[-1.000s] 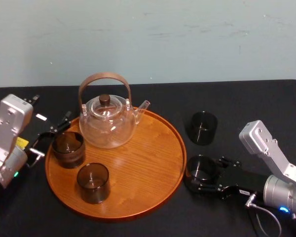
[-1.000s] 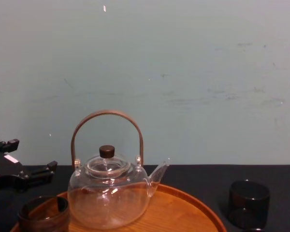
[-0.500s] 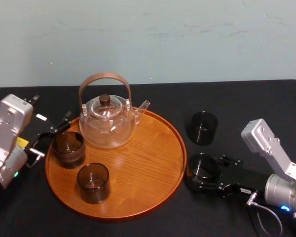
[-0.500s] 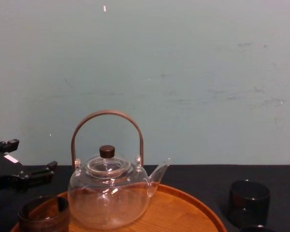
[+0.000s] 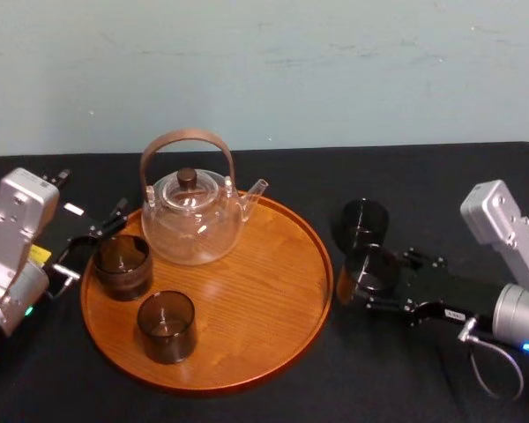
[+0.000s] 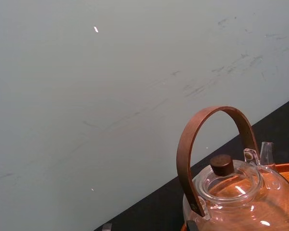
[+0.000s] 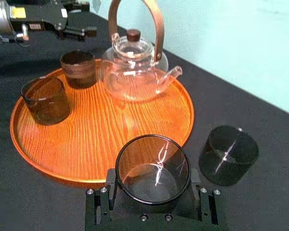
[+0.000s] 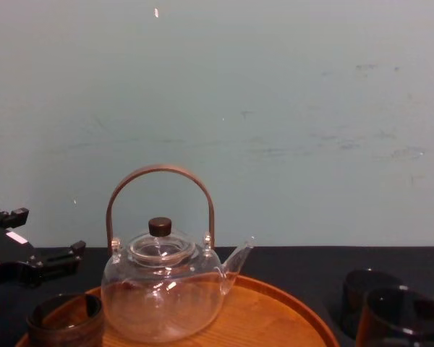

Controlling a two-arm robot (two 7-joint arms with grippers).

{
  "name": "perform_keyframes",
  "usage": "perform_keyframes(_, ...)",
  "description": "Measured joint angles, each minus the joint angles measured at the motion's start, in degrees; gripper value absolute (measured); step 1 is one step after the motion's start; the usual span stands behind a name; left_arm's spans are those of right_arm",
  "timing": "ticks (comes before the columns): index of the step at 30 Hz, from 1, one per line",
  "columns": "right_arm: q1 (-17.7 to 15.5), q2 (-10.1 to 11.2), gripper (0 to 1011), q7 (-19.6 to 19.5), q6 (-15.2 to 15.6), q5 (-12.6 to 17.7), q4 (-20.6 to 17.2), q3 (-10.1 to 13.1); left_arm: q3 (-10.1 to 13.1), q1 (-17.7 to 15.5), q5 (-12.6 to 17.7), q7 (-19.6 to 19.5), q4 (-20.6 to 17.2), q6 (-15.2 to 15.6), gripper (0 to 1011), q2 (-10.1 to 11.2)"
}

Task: Pick up the glass from the table and place it on the tray.

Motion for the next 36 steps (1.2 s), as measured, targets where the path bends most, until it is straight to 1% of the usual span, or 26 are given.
perform_keyframes(4,0.7,0.5,883,0.3,-0.1,0.4,-0.7,0.1,0.0,0.0,0.0,0.0,0.0,0.0,1001,0.0)
perform_keyframes(6,1.3,0.7,883,0.5,-0.3,0.4,-1.0,-0.3,0.0,0.0,0.0,0.0,0.0,0.0,1001,0.0)
perform_keyframes(10,2.7,0.7,883,1.2,-0.6,0.3,-1.2,-1.3,0.0,0.0,0.0,0.0,0.0,0.0,1001,0.0)
perform_keyframes(13,4.1,0.6,883,1.9,-0.6,-0.3,-1.1,-2.5,0.0,0.0,0.0,0.0,0.0,0.0,1001,0.0)
perform_keyframes(20,8.0,-0.8,883,3.9,-0.8,-1.8,0.2,-6.3,0.0,0.0,0.0,0.0,0.0,0.0,1001,0.0)
perform_keyframes(24,9.6,-1.6,883,4.6,-0.8,-2.3,1.0,-8.1,0.0,0.0,0.0,0.0,0.0,0.0,1001,0.0)
perform_keyframes(26,10.2,-1.9,883,4.9,-0.8,-2.5,1.3,-8.7,0.0,0.0,0.0,0.0,0.0,0.0,1001,0.0)
perform_keyframes(29,11.6,-2.9,883,5.5,-0.9,-2.9,2.1,-10.2,0.0,0.0,0.0,0.0,0.0,0.0,1001,0.0)
perform_keyframes(33,12.5,-3.6,883,5.9,-0.9,-3.0,2.8,-11.2,0.0,0.0,0.0,0.0,0.0,0.0,1001,0.0)
perform_keyframes(35,13.3,-4.3,883,6.2,-1.1,-3.1,3.6,-12.2,0.0,0.0,0.0,0.0,0.0,0.0,1002,0.0)
perform_keyframes(36,13.3,-4.3,883,6.2,-1.1,-3.1,3.6,-12.2,0.0,0.0,0.0,0.0,0.0,0.0,1002,0.0)
